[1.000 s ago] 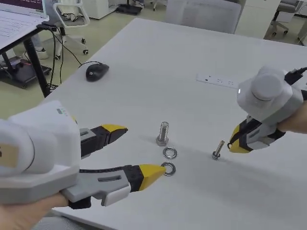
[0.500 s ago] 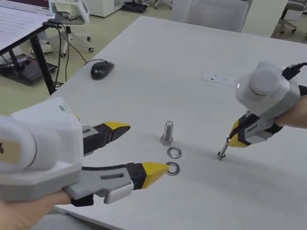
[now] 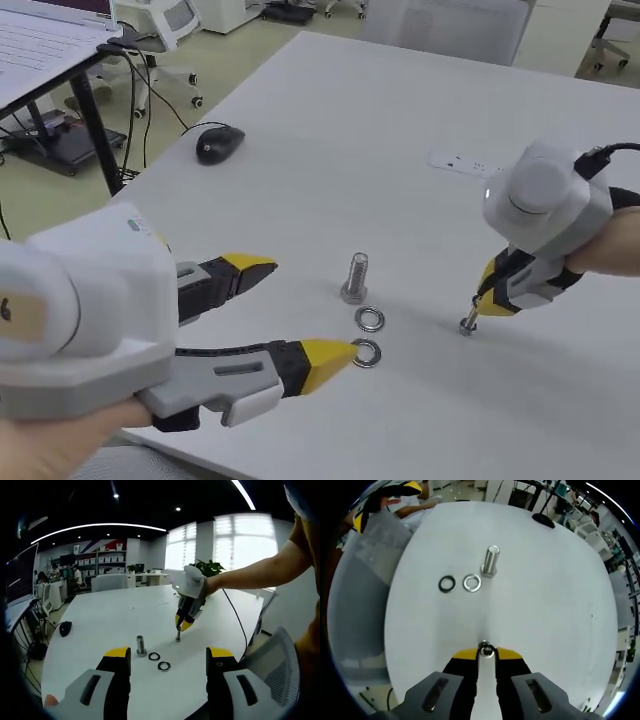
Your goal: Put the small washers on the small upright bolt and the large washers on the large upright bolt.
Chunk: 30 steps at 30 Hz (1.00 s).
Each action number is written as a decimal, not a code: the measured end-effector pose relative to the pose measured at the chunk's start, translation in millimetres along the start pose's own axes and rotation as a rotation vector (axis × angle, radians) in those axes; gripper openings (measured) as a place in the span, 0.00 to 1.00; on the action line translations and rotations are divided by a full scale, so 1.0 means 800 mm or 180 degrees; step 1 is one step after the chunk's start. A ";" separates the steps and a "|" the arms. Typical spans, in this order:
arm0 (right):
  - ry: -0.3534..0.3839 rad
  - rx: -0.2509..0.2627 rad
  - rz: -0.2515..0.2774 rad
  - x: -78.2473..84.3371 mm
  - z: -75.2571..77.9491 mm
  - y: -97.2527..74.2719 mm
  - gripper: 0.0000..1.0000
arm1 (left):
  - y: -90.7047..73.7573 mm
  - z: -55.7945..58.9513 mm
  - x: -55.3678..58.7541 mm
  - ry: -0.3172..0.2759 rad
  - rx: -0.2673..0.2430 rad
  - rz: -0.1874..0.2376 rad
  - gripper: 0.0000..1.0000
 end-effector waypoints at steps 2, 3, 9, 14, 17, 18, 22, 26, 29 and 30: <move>-0.0034 0.0001 -0.0026 0.000 0.000 0.004 0.12 | 0.000 0.000 0.001 0.0004 0.0000 -0.0009 0.60; -0.0028 -0.0013 -0.0028 0.000 0.000 0.006 0.12 | 0.000 0.000 0.001 0.0000 0.0000 -0.0010 0.60; -0.0033 -0.0044 -0.0034 0.003 -0.002 0.017 0.12 | 0.000 -0.001 0.001 -0.0005 -0.0005 -0.0014 0.60; -0.0041 -0.0056 -0.0042 0.005 -0.003 0.026 0.13 | 0.000 -0.002 0.002 -0.0023 -0.0011 -0.0003 0.60; -0.0044 -0.0073 -0.0039 0.007 -0.003 0.032 0.13 | 0.000 -0.002 0.004 -0.0034 -0.0013 -0.0004 0.60; -0.0054 -0.0070 -0.0042 0.007 -0.003 0.033 0.13 | 0.000 -0.002 0.004 -0.0036 -0.0012 -0.0005 0.60; -0.0037 -0.0082 -0.0034 0.008 -0.005 0.036 0.13 | 0.000 -0.002 0.006 -0.0042 -0.0003 -0.0010 0.60; -0.0056 -0.0082 -0.0039 0.008 -0.006 0.039 0.13 | 0.000 -0.002 0.007 -0.0055 -0.0005 -0.0008 0.60; -0.0056 -0.0073 -0.0035 0.009 -0.007 0.040 0.14 | 0.001 -0.002 0.007 -0.0056 0.0008 -0.0004 0.60; -0.0047 -0.0067 -0.0026 0.010 -0.007 0.040 0.14 | 0.000 -0.002 0.007 -0.0056 0.0008 -0.0007 0.60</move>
Point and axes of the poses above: the centre of the closed fingertips' face, and the gripper's own axes: y roughly forward along the fingers, z roughly to its right, x roughly out of its underside, the point moved 5 cm from there along -y, roughly backward along the fingers, and after that the axes turned 4 degrees about x, right-handed, at the moved point
